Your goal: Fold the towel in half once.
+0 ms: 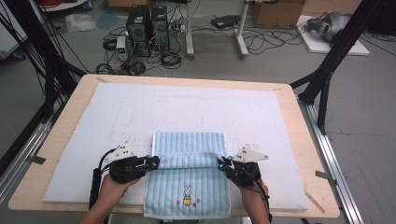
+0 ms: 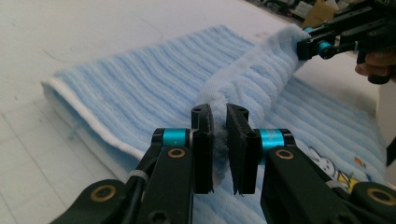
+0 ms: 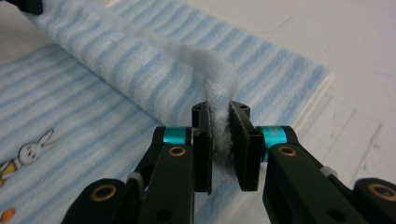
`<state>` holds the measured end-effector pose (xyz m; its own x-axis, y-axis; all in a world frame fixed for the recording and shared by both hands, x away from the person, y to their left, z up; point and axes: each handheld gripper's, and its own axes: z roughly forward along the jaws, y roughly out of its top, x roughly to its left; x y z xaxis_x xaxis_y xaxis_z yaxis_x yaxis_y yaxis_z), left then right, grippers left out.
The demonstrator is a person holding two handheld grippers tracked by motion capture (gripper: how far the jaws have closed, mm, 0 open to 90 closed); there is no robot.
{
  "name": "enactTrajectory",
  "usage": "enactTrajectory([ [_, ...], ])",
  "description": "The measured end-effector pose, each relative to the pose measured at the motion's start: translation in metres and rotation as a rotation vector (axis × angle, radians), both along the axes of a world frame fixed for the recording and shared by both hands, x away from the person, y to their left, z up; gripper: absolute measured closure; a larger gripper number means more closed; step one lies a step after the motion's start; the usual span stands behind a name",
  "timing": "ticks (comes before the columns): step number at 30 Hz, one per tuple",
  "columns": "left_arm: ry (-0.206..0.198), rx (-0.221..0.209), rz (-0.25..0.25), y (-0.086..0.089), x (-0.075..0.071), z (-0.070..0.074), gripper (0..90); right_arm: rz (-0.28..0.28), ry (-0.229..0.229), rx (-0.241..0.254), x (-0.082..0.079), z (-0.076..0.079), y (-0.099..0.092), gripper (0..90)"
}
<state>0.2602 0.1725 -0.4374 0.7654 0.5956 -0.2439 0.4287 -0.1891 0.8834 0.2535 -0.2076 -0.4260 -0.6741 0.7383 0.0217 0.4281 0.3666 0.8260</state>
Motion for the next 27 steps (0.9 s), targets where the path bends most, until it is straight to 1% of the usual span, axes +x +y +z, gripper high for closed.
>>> enactTrajectory([
  [2, 0.013, 0.008, -0.010, 0.001, -0.003, -0.002, 74.7, 0.008, 0.022, -0.010, -0.007, -0.004, -0.002, 76.0],
  [3, 0.026, 0.008, 0.000, 0.003, -0.004, -0.003, 70.1, 0.016, 0.029, -0.012, -0.009, -0.005, -0.003, 71.4],
  [4, 0.042, 0.002, 0.016, 0.006, -0.003, -0.002, 60.2, 0.023, 0.049, -0.007, -0.012, -0.007, -0.005, 62.1],
  [5, 0.042, -0.005, 0.035, 0.009, -0.002, -0.002, 55.4, 0.016, 0.052, -0.002, -0.015, -0.007, -0.007, 59.1],
  [6, 0.035, -0.012, 0.052, 0.012, -0.001, 0.000, 53.7, 0.013, 0.047, 0.006, -0.017, -0.005, -0.008, 58.4],
  [7, 0.028, -0.016, 0.066, 0.015, 0.001, 0.002, 53.6, 0.009, 0.029, 0.012, -0.018, -0.002, -0.010, 56.2],
  [8, 0.026, -0.028, 0.088, 0.019, 0.005, 0.004, 52.8, -0.001, 0.020, 0.028, -0.018, 0.001, -0.012, 55.6],
  [9, 0.025, -0.036, 0.101, 0.021, 0.007, 0.006, 52.4, -0.013, 0.003, 0.067, -0.016, 0.006, -0.015, 55.7],
  [10, 0.022, -0.041, 0.112, 0.024, 0.010, 0.008, 52.4, -0.021, -0.009, 0.086, -0.014, 0.008, -0.016, 55.7],
  [11, 0.019, -0.047, 0.126, 0.026, 0.013, 0.009, 52.4, -0.033, -0.017, 0.101, -0.011, 0.011, -0.016, 55.9],
  [13, 0.018, -0.055, 0.151, 0.030, 0.020, 0.012, 52.4, -0.038, -0.040, 0.125, -0.005, 0.015, -0.015, 56.8],
  [14, 0.020, -0.054, 0.158, 0.031, 0.023, 0.012, 52.5, -0.036, -0.033, 0.125, -0.001, 0.015, -0.011, 57.4],
  [15, 0.021, -0.051, 0.163, 0.032, 0.026, 0.012, 52.5, -0.028, -0.024, 0.095, 0.002, 0.013, -0.007, 57.9],
  [17, 0.030, -0.044, 0.175, 0.033, 0.032, 0.012, 52.4, -0.006, 0.004, 0.001, 0.007, 0.003, 0.003, 60.1],
  [18, 0.036, -0.044, 0.180, 0.033, 0.035, 0.011, 52.4, 0.005, 0.017, -0.037, 0.008, -0.003, 0.007, 60.9],
  [19, 0.041, -0.042, 0.186, 0.033, 0.037, 0.010, 52.5, 0.020, 0.026, -0.066, 0.008, -0.009, 0.011, 61.8],
  [21, 0.049, -0.034, 0.190, 0.033, 0.041, 0.008, 52.5, 0.041, 0.049, -0.107, 0.007, -0.017, 0.016, 63.7],
  [22, 0.051, -0.029, 0.189, 0.032, 0.043, 0.008, 52.5, 0.050, 0.055, -0.124, 0.006, -0.020, 0.017, 64.0],
  [23, 0.053, -0.028, 0.191, 0.032, 0.045, 0.007, 52.4, 0.052, 0.055, -0.119, 0.005, -0.020, 0.018, 64.5],
  [26, 0.056, -0.024, 0.190, 0.030, 0.051, 0.007, 51.4, 0.079, 0.079, -0.128, 0.007, -0.017, 0.016, 62.7],
  [27, 0.060, -0.024, 0.195, 0.029, 0.054, 0.006, 50.4, 0.082, 0.074, -0.130, 0.009, -0.016, 0.016, 61.2],
])
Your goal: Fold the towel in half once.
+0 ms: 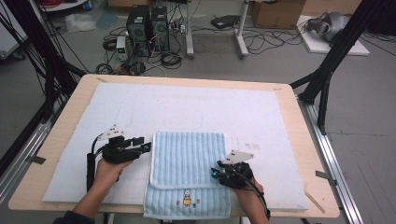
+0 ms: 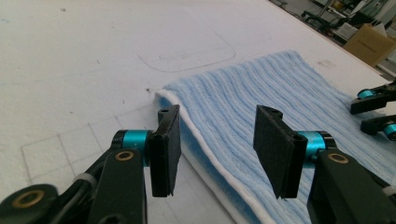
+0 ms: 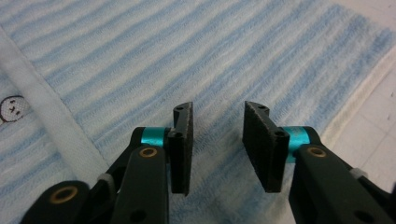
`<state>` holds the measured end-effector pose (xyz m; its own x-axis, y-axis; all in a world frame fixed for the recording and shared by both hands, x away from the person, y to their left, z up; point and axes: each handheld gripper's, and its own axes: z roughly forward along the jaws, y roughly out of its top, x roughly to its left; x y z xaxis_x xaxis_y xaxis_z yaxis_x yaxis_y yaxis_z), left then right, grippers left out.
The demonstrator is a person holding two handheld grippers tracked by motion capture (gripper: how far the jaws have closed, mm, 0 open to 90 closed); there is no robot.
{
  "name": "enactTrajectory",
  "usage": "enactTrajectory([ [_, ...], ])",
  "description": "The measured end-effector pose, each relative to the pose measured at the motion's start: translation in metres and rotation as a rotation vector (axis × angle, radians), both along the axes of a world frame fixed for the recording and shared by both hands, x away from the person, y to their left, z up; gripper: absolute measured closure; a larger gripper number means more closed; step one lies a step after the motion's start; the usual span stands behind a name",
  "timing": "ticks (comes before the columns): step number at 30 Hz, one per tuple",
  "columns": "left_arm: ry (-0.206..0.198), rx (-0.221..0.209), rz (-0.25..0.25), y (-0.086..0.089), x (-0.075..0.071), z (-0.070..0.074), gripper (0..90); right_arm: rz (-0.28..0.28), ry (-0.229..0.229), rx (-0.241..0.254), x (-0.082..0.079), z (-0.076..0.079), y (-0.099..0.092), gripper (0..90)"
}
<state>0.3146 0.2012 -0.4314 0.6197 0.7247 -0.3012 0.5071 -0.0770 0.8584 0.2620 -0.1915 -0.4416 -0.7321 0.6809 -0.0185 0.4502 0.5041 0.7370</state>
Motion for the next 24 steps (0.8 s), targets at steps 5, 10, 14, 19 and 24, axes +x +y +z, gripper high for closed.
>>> enactTrajectory([
  [5, 0.024, -0.018, 0.017, -0.004, 0.015, -0.001, 43.9, -0.065, -0.063, 0.079, 0.018, 0.015, -0.005, 47.7],
  [10, 0.031, 0.006, 0.020, -0.009, 0.029, -0.003, 41.1, -0.148, -0.066, 0.111, 0.040, 0.014, -0.012, 40.2],
  [14, 0.063, 0.057, 0.005, -0.019, 0.042, -0.012, 40.2, -0.187, -0.050, 0.090, 0.054, 0.009, -0.016, 39.2],
  [19, 0.044, 0.160, -0.014, -0.034, 0.049, -0.019, 44.5, -0.208, -0.032, 0.060, 0.066, 0.004, -0.017, 40.6],
  [24, -0.015, 0.281, 0.007, -0.039, 0.057, -0.018, 75.6, -0.215, -0.014, 0.042, 0.073, -0.001, -0.015, 42.9],
])
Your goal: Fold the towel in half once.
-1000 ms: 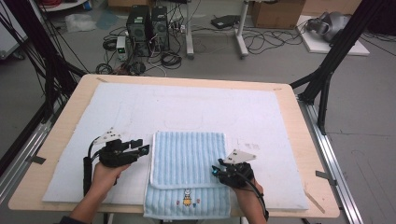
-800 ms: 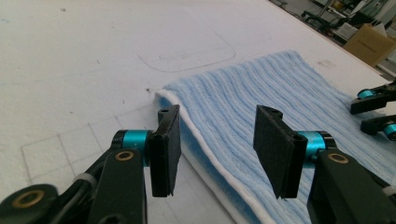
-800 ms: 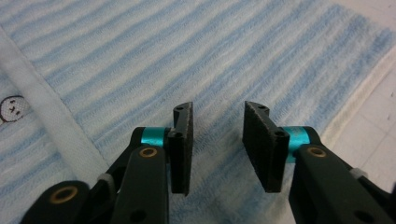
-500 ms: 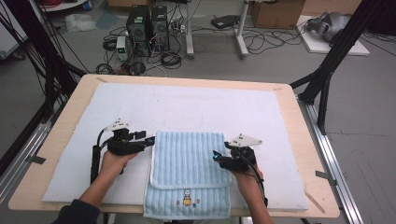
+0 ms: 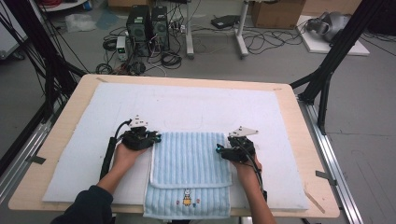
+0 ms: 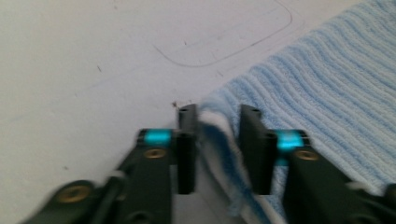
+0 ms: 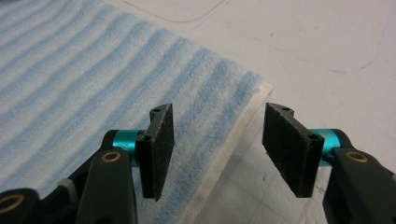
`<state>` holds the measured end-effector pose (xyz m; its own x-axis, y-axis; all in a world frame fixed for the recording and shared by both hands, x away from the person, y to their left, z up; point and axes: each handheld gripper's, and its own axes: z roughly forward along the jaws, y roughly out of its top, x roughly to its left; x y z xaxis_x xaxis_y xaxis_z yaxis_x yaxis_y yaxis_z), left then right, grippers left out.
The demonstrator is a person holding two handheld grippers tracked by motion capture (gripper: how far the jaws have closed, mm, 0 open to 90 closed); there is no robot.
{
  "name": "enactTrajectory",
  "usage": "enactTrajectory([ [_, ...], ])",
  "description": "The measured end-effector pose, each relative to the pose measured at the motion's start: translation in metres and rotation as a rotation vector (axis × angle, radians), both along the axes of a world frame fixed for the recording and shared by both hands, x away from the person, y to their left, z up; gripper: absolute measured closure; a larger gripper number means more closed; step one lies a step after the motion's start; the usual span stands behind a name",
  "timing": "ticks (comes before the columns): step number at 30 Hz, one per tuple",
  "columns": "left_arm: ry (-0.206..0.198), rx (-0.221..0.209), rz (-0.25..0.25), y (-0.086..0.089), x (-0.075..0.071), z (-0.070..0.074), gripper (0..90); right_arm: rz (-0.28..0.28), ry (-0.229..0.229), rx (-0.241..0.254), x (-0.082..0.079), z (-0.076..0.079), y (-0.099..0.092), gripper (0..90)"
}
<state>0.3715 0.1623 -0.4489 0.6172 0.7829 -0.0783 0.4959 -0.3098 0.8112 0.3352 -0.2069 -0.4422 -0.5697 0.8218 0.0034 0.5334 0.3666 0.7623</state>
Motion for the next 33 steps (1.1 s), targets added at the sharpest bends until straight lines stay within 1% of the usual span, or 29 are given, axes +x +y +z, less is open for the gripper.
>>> enactTrajectory([
  [1, -0.007, 0.016, 0.008, 0.001, 0.002, 0.001, 76.8, 0.002, -0.001, -0.002, 0.001, -0.001, 0.000, 42.7],
  [2, -0.017, 0.019, 0.029, 0.000, 0.004, 0.000, 78.3, 0.003, 0.000, -0.002, 0.001, -0.001, 0.000, 42.5],
  [3, -0.013, 0.028, 0.041, 0.001, 0.006, -0.001, 75.7, 0.002, 0.001, -0.003, 0.001, -0.001, 0.000, 42.4],
  [4, -0.005, 0.029, 0.056, 0.001, 0.008, -0.001, 70.7, -0.001, -0.004, -0.005, 0.000, 0.000, 0.000, 42.2],
  [6, 0.000, 0.002, 0.072, 0.003, 0.007, 0.000, 61.8, -0.008, -0.003, 0.002, 0.000, 0.001, -0.001, 41.6],
  [8, 0.034, -0.028, 0.066, 0.005, 0.006, 0.001, 54.6, -0.016, -0.008, 0.007, 0.000, 0.001, -0.003, 41.4],
  [9, 0.054, -0.034, 0.052, 0.005, 0.004, 0.002, 51.9, -0.021, 0.000, 0.008, 0.000, 0.001, -0.004, 41.6],
  [12, 0.088, -0.056, 0.005, 0.004, -0.003, 0.003, 47.3, -0.015, 0.024, 0.020, 0.002, -0.001, -0.004, 42.5],
  [13, 0.100, -0.071, -0.009, 0.004, -0.006, 0.003, 46.4, -0.012, 0.026, 0.013, 0.002, -0.002, -0.003, 42.8],
  [14, 0.106, -0.076, -0.015, 0.003, -0.007, 0.002, 45.7, -0.005, 0.035, 0.008, 0.003, -0.003, -0.001, 43.3],
  [16, 0.111, -0.068, -0.025, 0.001, -0.010, 0.000, 44.7, 0.001, 0.043, 0.001, 0.003, -0.005, 0.001, 45.0],
  [18, 0.087, -0.047, -0.023, -0.001, -0.012, -0.001, 43.8, 0.004, 0.052, 0.016, 0.004, -0.005, 0.002, 48.6],
  [19, 0.070, -0.030, -0.019, -0.002, -0.014, -0.001, 45.8, 0.003, 0.055, 0.018, 0.004, -0.005, 0.002, 50.6],
  [20, 0.045, -0.002, -0.015, -0.004, -0.015, -0.002, 49.4, 0.007, 0.060, 0.021, 0.003, -0.005, 0.002, 53.9],
  [21, 0.031, 0.018, -0.009, -0.006, -0.017, -0.002, 52.6, 0.015, 0.060, 0.026, 0.003, -0.005, 0.002, 58.0],
  [22, 0.025, 0.015, -0.015, -0.007, -0.017, -0.002, 56.5, 0.022, 0.062, 0.029, 0.003, -0.005, 0.002, 62.9],
  [23, 0.034, -0.003, -0.052, -0.007, -0.017, -0.002, 67.3, 0.034, 0.065, 0.035, 0.003, -0.005, 0.002, 68.5],
  [24, 0.028, -0.004, -0.044, -0.010, -0.017, -0.002, 78.2, 0.050, 0.079, 0.056, 0.004, -0.005, 0.002, 75.0],
  [25, 0.030, -0.003, -0.043, -0.010, -0.015, -0.002, 79.9, 0.066, 0.089, 0.076, 0.004, -0.006, 0.002, 81.1],
  [26, 0.044, -0.022, -0.034, -0.010, -0.012, -0.002, 82.8, 0.074, 0.089, 0.083, 0.005, -0.006, 0.002, 82.8],
  [27, 0.049, -0.048, -0.012, -0.009, -0.009, -0.002, 84.0, 0.077, 0.087, 0.075, 0.006, -0.005, 0.002, 83.7],
  [29, 0.074, -0.073, -0.003, -0.006, -0.001, -0.002, 84.7, 0.070, 0.071, 0.061, 0.009, -0.003, 0.003, 84.6],
  [32, 0.067, -0.086, 0.014, -0.005, 0.009, 0.001, 84.8, 0.052, 0.042, 0.050, 0.016, 0.000, 0.005, 84.6],
  [33, 0.057, -0.093, 0.017, -0.005, 0.012, 0.002, 84.8, 0.048, 0.035, 0.050, 0.019, 0.000, 0.006, 84.7],
])
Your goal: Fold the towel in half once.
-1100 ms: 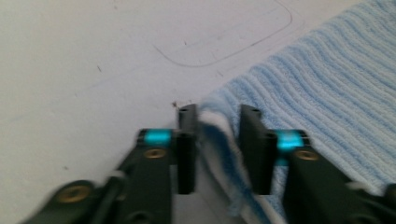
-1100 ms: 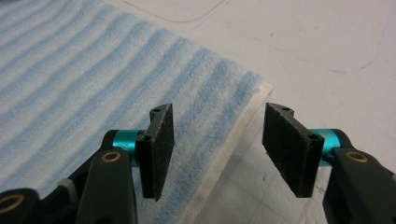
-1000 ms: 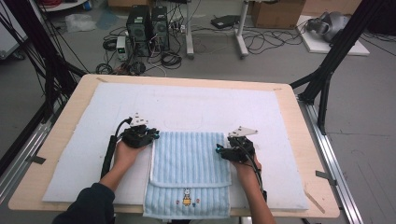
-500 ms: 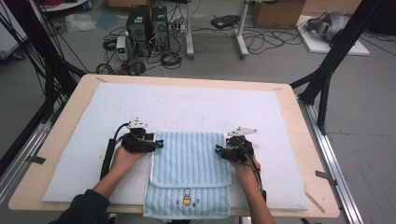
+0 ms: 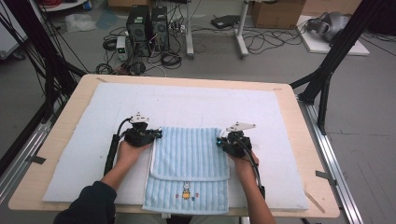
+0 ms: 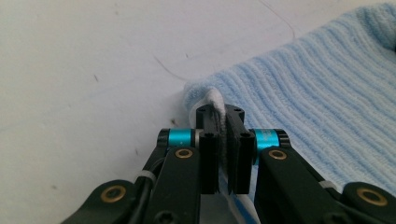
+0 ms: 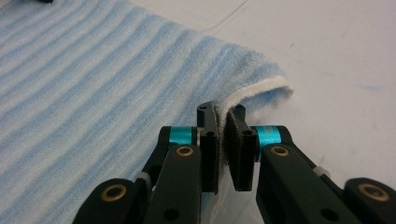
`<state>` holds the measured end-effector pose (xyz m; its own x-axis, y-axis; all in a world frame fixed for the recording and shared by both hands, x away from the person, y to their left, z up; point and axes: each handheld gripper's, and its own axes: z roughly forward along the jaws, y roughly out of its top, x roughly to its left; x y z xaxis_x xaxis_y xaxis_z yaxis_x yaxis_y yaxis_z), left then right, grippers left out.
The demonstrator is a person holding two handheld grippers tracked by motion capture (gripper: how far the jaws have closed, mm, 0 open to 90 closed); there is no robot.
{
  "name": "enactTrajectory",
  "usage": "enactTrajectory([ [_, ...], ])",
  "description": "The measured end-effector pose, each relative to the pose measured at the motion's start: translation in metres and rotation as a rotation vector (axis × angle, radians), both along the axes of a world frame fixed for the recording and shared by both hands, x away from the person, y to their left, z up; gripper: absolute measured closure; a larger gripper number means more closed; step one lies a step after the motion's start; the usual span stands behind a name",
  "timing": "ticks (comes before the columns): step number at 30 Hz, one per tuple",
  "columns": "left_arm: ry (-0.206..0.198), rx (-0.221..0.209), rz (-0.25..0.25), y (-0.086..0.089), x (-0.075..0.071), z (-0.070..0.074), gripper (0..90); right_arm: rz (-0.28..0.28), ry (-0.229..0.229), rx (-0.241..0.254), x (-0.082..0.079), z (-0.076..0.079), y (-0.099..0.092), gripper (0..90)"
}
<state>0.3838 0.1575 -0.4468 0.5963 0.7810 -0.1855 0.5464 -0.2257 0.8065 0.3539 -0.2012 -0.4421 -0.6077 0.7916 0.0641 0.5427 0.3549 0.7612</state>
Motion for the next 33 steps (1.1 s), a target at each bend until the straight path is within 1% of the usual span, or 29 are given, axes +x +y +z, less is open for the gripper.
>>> enactTrajectory([
  [1, -0.005, -0.013, 0.012, 0.001, 0.005, 0.000, 84.8, -0.010, -0.006, 0.003, 0.003, 0.001, 0.001, 84.7],
  [2, 0.000, -0.017, 0.015, 0.001, 0.009, 0.001, 84.8, -0.019, -0.020, 0.008, 0.008, 0.001, 0.001, 84.8],
  [3, -0.004, -0.035, 0.021, 0.003, 0.014, 0.001, 84.8, -0.030, -0.022, 0.013, 0.010, 0.002, 0.002, 84.9],
  [4, -0.009, -0.042, 0.024, 0.004, 0.018, 0.002, 84.8, -0.037, -0.034, 0.014, 0.015, 0.004, 0.003, 84.8],
  [5, -0.028, -0.057, 0.034, 0.005, 0.021, 0.002, 84.7, -0.045, -0.048, 0.010, 0.018, 0.006, 0.004, 84.9],
  [6, -0.030, -0.059, 0.035, 0.005, 0.025, 0.003, 84.7, -0.050, -0.059, 0.008, 0.021, 0.007, 0.006, 84.9],
  [9, -0.062, -0.080, 0.050, 0.006, 0.035, 0.008, 84.7, -0.063, -0.077, -0.007, 0.030, 0.012, 0.010, 84.9],
  [10, -0.092, -0.088, 0.055, 0.007, 0.036, 0.009, 84.7, -0.067, -0.087, -0.010, 0.033, 0.014, 0.010, 84.9],
  [11, -0.101, -0.098, 0.061, 0.007, 0.038, 0.010, 84.7, -0.073, -0.094, -0.012, 0.036, 0.015, 0.011, 84.9],
  [12, -0.092, -0.095, 0.058, 0.007, 0.041, 0.010, 84.7, -0.079, -0.095, -0.012, 0.039, 0.016, 0.012, 84.9],
  [14, -0.098, -0.096, 0.066, 0.008, 0.046, 0.012, 84.4, -0.089, -0.099, -0.015, 0.046, 0.018, 0.013, 84.8],
  [15, -0.105, -0.096, 0.068, 0.008, 0.047, 0.013, 84.4, -0.097, -0.113, -0.018, 0.048, 0.018, 0.014, 84.8],
  [18, -0.126, -0.095, 0.070, 0.009, 0.054, 0.016, 84.4, -0.116, -0.124, -0.027, 0.055, 0.018, 0.018, 84.8],
  [20, -0.121, -0.082, 0.067, 0.009, 0.059, 0.016, 84.4, -0.124, -0.124, -0.035, 0.060, 0.017, 0.020, 84.8],
  [22, -0.120, -0.080, 0.067, 0.008, 0.063, 0.016, 84.4, -0.133, -0.133, -0.039, 0.063, 0.014, 0.021, 84.8],
  [23, -0.118, -0.079, 0.067, 0.008, 0.064, 0.016, 84.4, -0.137, -0.134, -0.041, 0.064, 0.013, 0.021, 84.8],
  [24, -0.125, -0.081, 0.068, 0.006, 0.065, 0.015, 84.4, -0.143, -0.131, -0.045, 0.066, 0.011, 0.021, 84.7],
  [25, -0.126, -0.078, 0.066, 0.006, 0.065, 0.015, 84.4, -0.149, -0.121, -0.045, 0.067, 0.009, 0.021, 84.7],
  [28, -0.116, -0.074, 0.061, 0.004, 0.065, 0.012, 83.9, -0.152, -0.112, -0.049, 0.069, 0.005, 0.020, 84.5],
  [29, -0.111, -0.076, 0.061, 0.005, 0.065, 0.011, 83.1, -0.153, -0.113, -0.049, 0.070, 0.004, 0.020, 84.2],
  [30, -0.102, -0.080, 0.068, 0.006, 0.065, 0.011, 78.7, -0.153, -0.110, -0.048, 0.070, 0.004, 0.020, 83.5],
  [31, -0.083, -0.084, 0.082, 0.007, 0.065, 0.012, 71.4, -0.153, -0.107, -0.045, 0.070, 0.003, 0.020, 81.2],
  [32, -0.078, -0.084, 0.084, 0.007, 0.065, 0.012, 63.3, -0.154, -0.104, -0.042, 0.070, 0.002, 0.019, 75.8],
  [33, -0.067, -0.083, 0.083, 0.007, 0.065, 0.012, 59.8, -0.156, -0.103, -0.038, 0.071, 0.002, 0.018, 73.0],
])
